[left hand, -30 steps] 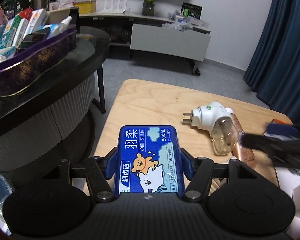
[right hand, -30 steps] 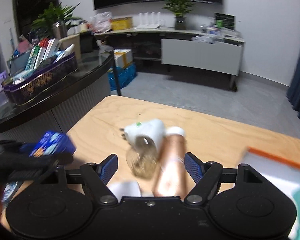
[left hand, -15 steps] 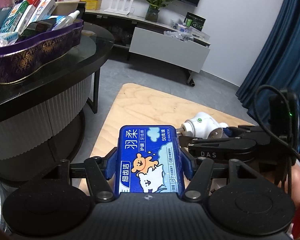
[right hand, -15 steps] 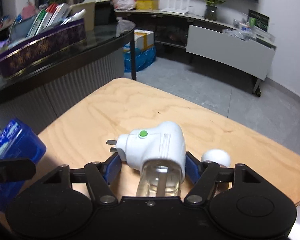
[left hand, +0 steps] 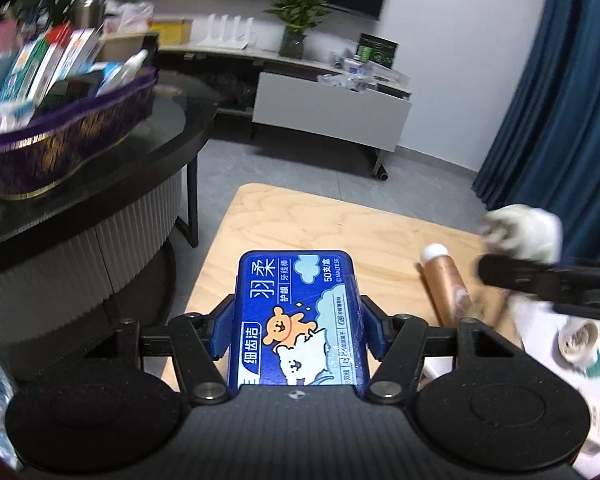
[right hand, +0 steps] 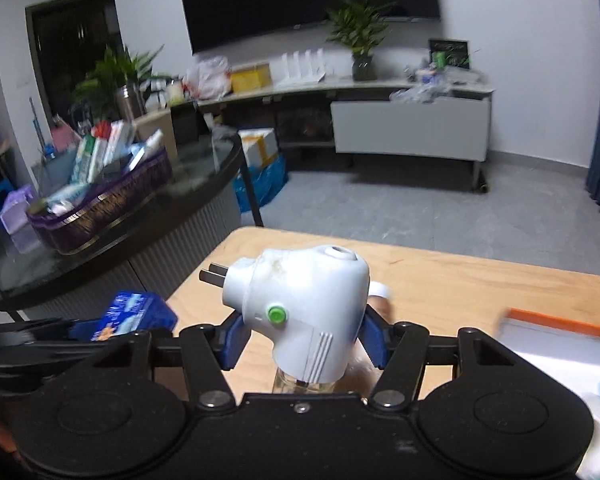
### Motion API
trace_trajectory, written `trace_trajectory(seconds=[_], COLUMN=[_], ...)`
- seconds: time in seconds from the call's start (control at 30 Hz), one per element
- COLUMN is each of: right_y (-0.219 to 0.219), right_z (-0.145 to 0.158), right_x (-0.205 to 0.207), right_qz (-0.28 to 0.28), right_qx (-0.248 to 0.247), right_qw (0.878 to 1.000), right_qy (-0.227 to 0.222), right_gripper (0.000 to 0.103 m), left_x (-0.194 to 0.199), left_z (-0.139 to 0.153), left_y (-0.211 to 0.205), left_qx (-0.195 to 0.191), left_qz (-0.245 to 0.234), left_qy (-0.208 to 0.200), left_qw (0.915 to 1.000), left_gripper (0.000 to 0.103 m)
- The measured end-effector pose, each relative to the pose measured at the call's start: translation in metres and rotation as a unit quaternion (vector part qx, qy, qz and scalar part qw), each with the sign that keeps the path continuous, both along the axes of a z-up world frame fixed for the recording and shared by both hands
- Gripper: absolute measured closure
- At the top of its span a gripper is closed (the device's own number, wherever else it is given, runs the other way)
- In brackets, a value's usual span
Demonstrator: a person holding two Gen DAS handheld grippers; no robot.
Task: Organize rigid objects
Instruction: 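Carry the blue tin and plug-in freshener over the open box with both tools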
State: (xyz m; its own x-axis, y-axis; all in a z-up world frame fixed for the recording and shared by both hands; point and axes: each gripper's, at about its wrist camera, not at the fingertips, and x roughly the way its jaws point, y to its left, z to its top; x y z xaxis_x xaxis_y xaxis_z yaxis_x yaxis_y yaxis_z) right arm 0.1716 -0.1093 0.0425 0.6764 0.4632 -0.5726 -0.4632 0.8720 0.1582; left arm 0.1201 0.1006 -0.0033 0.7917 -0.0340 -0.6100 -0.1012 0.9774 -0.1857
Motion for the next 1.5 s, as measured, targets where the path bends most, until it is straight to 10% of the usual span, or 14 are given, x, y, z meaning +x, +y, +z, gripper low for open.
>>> trace_trajectory(seconds=[0.67,1.5], right_y=[-0.204,-0.245], right_z=[0.056,0.02], right_x=[-0.127,-0.134], right_qz=[-0.222,-0.245], right_qx=[-0.016,-0.012], right_qw=[0.973,0.969], right_qy=[-0.055,-0.02], right_gripper=[0.033,0.033], left_x=[-0.045,-0.048], left_z=[0.053,0.035], left_y=[-0.168,-0.239], left_qx=[-0.013,0.034], left_qz=[-0.153,-0.189], left_qy=[-0.039,-0.005], left_qw=[0.9874,0.9814], left_gripper=[0.04,0.04])
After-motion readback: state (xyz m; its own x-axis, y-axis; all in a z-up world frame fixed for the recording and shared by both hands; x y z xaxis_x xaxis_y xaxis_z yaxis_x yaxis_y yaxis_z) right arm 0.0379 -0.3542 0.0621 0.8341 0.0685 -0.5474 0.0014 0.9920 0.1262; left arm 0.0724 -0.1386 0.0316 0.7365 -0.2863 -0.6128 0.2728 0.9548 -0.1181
